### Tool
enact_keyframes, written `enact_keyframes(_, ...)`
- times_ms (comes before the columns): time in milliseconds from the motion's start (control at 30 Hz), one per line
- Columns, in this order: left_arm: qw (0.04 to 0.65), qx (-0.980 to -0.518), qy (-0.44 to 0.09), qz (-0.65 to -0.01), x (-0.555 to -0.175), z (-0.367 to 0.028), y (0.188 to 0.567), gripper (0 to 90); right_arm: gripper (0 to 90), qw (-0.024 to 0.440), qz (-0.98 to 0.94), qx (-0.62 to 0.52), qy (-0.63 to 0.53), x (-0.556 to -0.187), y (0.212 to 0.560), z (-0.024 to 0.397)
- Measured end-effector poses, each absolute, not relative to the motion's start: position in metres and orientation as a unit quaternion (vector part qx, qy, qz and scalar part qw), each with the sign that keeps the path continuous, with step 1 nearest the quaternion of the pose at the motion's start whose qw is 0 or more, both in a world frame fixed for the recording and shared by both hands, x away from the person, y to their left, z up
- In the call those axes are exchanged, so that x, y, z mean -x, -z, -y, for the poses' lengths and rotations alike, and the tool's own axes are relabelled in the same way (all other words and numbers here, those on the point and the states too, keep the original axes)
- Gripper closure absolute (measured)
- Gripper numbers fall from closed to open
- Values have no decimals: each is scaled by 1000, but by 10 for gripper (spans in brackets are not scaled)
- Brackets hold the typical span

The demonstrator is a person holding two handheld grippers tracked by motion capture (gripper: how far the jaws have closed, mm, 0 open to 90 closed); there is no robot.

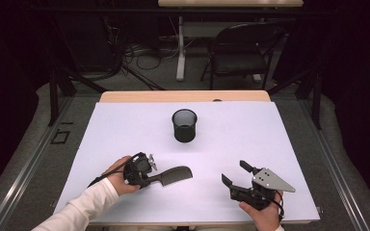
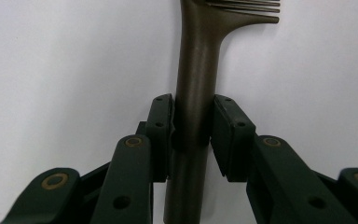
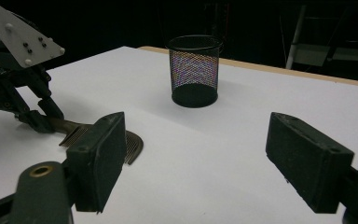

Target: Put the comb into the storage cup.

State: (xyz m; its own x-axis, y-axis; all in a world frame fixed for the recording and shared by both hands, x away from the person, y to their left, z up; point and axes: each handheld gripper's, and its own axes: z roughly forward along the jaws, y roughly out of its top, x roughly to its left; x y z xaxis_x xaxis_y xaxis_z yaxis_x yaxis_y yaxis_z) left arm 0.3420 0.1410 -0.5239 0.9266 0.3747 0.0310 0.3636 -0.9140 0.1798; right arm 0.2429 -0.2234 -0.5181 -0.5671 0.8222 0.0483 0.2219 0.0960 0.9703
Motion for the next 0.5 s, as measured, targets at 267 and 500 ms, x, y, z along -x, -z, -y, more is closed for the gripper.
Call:
enact_keyframes(267, 82, -979, -33, -183, -341, -140, 524, 713, 203, 269, -689, -379, -556, -243, 518, 223)
enact_keyframes(500, 81, -980, -33, -181, -341, -140, 524, 719, 203, 269, -689, -380, -556, -243, 518, 223)
